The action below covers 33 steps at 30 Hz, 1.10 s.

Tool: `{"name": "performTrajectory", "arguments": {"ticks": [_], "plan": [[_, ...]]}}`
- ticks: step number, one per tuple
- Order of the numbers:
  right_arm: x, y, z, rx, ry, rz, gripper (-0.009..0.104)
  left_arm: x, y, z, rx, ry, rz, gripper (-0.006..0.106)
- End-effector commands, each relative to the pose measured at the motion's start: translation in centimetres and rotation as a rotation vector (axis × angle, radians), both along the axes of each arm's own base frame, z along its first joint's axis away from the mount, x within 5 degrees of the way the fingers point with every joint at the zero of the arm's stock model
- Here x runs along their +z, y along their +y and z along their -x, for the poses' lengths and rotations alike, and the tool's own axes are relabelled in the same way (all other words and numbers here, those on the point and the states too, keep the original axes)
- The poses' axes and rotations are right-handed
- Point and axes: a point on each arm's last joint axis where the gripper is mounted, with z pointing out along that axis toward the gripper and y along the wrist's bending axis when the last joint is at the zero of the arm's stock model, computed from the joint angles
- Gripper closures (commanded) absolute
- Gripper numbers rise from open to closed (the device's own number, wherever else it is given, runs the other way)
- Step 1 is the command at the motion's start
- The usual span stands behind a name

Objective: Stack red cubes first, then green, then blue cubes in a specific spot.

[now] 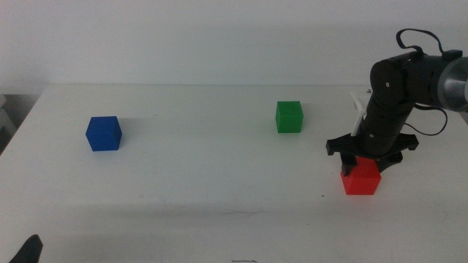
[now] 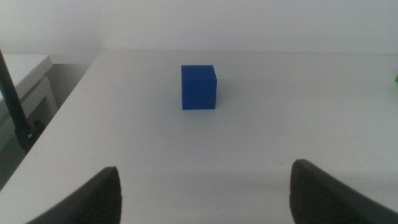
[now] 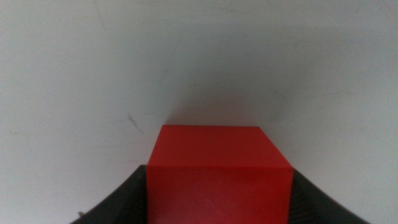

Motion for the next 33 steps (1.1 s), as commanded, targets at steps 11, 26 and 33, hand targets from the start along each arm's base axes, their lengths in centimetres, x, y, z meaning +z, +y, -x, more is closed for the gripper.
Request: {"name": "performTrajectory", "arguments": {"ticks": [11,26,33], "plan": [[6.8,11.6,2.5,0.048,-0.162,-0.085,0.096,1.0,-0.1,0.0,-0.008,-0.105,0.015,0.009],[4.1,18.9,2.1,0.063,-0.078,-0.126,0.096,1.0,-0.1,0.0,-0.008,-0.105,0.015,0.009],[4.1,18.9,2.2,0.062,-0.072,-0.122,0.023,1.0,-0.1,0.0,-0.008,-0.105,0.015,0.009]]}}
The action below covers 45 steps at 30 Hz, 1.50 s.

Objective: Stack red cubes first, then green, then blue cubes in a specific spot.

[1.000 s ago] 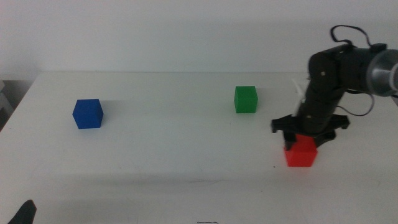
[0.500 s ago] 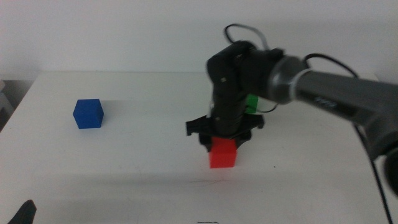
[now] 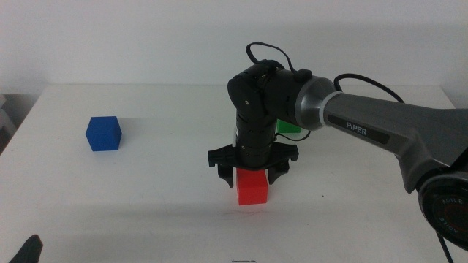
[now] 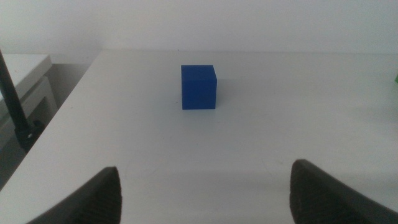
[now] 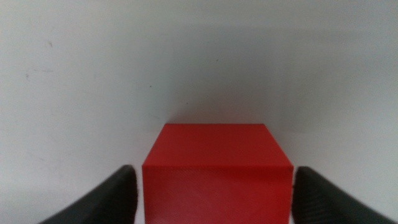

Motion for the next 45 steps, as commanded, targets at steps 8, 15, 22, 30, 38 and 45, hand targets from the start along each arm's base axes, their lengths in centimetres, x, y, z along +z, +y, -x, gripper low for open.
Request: {"name": "performTrajectory", "arguments": {"ticks": [8,15,22,30,38,45], "plan": [[7.3,-0.9,-0.8,0.016,-0.127,-0.001,0.001,1.0,-0.1,0.0,-0.008,-0.105,0.015,0.009],[11.4,-4.3,-4.8,0.029,-0.312,-0.015,0.001,1.0,-0.1,0.0,-0.008,-0.105,0.015,0.009],[10.5,-8.3,-9.2,0.013,-0.411,-0.018,0.001,1.0,-0.1,0.0,-0.008,-0.105,0.015,0.009],[7.2,-10.8,-12.6,-0.019,-0.462,-0.012,0.001,1.0,-0.1,0.0,-0.008,-0.105,0.015,0.009],[4.6,-10.5,-14.1,0.018,-0.497,-0.038,0.001,1.0,-0.1,0.0,-0.008,-0.105,0.015,0.009],[3.7,-10.2,-14.3,0.016,-0.488,-0.062,0.006,1.0,-0.1,0.0,-0.008,-0.105,0.015,0.009]]}}
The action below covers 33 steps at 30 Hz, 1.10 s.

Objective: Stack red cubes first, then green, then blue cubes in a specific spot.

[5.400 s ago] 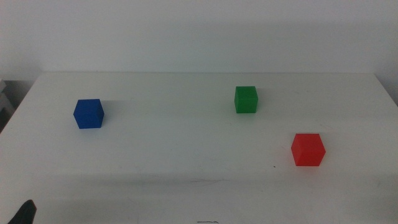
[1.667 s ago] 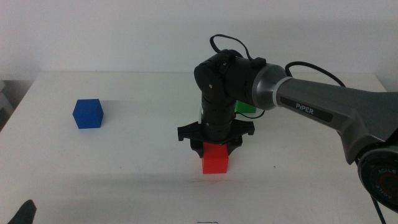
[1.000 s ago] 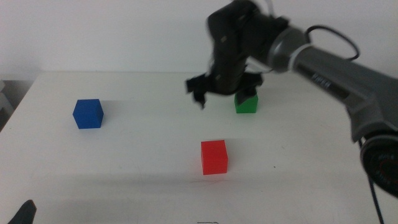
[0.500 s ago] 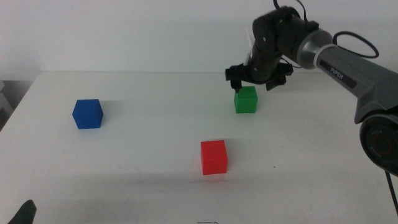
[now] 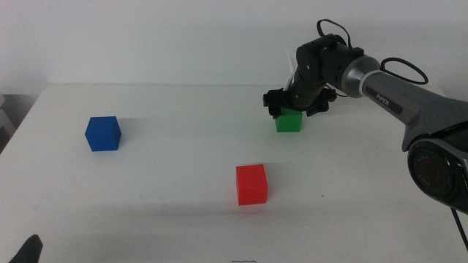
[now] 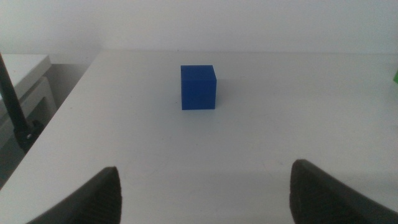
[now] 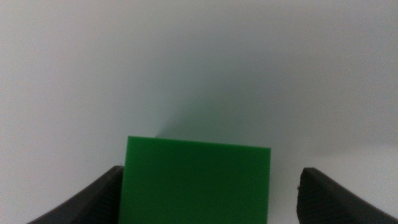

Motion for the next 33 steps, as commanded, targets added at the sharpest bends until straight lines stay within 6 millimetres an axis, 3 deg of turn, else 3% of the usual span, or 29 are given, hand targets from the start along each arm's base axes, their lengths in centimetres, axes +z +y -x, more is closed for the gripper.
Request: {"name": "performTrajectory", "arguments": {"ticks": [1,3,4,5,8,9,14,20,27,33], "plan": [[5.2,-0.3,-0.1,0.018,-0.144,-0.034,0.008,1.0,-0.1,0.0,-0.008,-0.105,0.015,0.009],[5.3,-0.3,-0.2,0.02,-0.155,-0.029,0.019,1.0,-0.1,0.0,-0.008,-0.105,0.015,0.009],[5.4,-0.4,-0.2,0.018,-0.157,-0.029,0.03,1.0,-0.1,0.0,-0.008,-0.105,0.015,0.009],[5.6,-0.4,-0.2,0.015,-0.159,-0.03,0.041,1.0,-0.1,0.0,-0.008,-0.105,0.015,0.009],[6.7,-0.5,0.2,0.005,-0.155,-0.039,0.091,1.0,-0.1,0.0,-0.008,-0.105,0.015,0.009],[7.2,-0.4,0.4,-0.001,-0.155,-0.056,0.097,1.0,-0.1,0.0,-0.008,-0.105,0.015,0.009],[10.4,0.0,2.5,0.019,-0.178,-0.07,0.096,1.0,-0.1,0.0,-0.008,-0.105,0.015,0.009],[11.7,1.8,7.7,0.063,-0.179,-0.022,0.096,1.0,-0.1,0.0,-0.008,-0.105,0.015,0.009],[14.7,3.0,14.0,0.033,-0.238,-0.01,0.096,1.0,-0.1,0.0,-0.008,-0.105,0.015,0.009],[14.4,4.6,16.8,0.039,-0.186,-0.034,0.096,1.0,-0.1,0.0,-0.008,-0.105,0.015,0.009]]}}
